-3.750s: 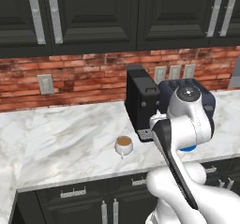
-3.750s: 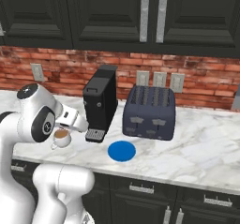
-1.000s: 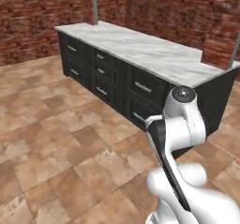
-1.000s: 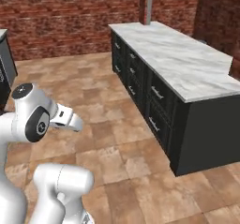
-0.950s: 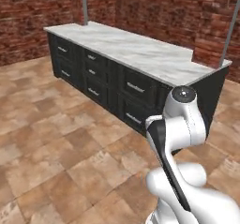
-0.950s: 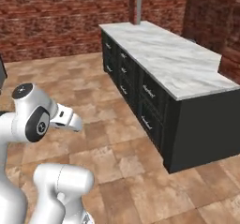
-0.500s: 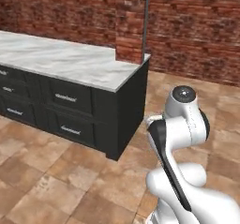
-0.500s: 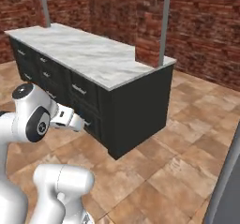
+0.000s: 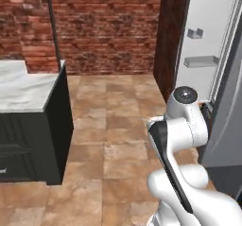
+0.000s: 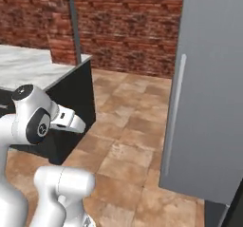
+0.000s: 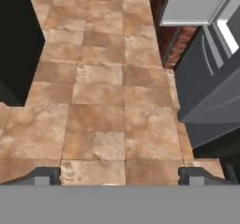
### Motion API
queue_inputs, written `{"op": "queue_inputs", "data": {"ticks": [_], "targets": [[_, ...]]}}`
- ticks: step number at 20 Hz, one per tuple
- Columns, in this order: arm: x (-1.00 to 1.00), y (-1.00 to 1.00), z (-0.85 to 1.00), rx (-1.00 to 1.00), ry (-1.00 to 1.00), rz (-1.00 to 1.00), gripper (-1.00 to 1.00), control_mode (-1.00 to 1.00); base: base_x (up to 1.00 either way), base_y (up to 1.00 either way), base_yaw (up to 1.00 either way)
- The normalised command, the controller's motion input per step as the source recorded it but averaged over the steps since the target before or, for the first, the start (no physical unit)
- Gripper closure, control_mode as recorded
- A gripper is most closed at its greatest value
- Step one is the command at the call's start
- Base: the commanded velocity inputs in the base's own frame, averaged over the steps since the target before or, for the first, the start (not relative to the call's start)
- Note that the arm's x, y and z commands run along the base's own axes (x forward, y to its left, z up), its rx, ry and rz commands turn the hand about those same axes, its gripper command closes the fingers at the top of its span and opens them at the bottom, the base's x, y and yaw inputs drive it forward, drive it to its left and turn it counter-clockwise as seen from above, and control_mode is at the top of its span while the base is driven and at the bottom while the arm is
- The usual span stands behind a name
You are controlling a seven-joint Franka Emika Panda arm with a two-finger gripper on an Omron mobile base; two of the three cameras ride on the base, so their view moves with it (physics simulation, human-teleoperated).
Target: Take a sugar cube from the saucer and place it inside the coffee. Then, grab milk from the fridge and place it next to the coffee on the counter to sweeten the coffee.
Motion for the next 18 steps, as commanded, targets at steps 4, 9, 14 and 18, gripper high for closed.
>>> {"op": "queue_inputs", "data": {"ticks": [4, 9, 14, 18], "targets": [[0.0, 0.0, 0.0, 0.0, 0.0, 0.0, -1.0, 1.0, 0.31, 0.1, -0.71], [0.0, 0.0, 0.0, 0.0, 0.0, 0.0, -1.0, 1.0, 0.69, 0.68, -0.47], [0.0, 0.0, 0.0, 0.0, 0.0, 0.0, -1.0, 1.0, 0.98, 0.83, -0.29], [0.0, 0.0, 0.0, 0.0, 0.0, 0.0, -1.0, 1.0, 0.99, 0.52, -0.26]]}}
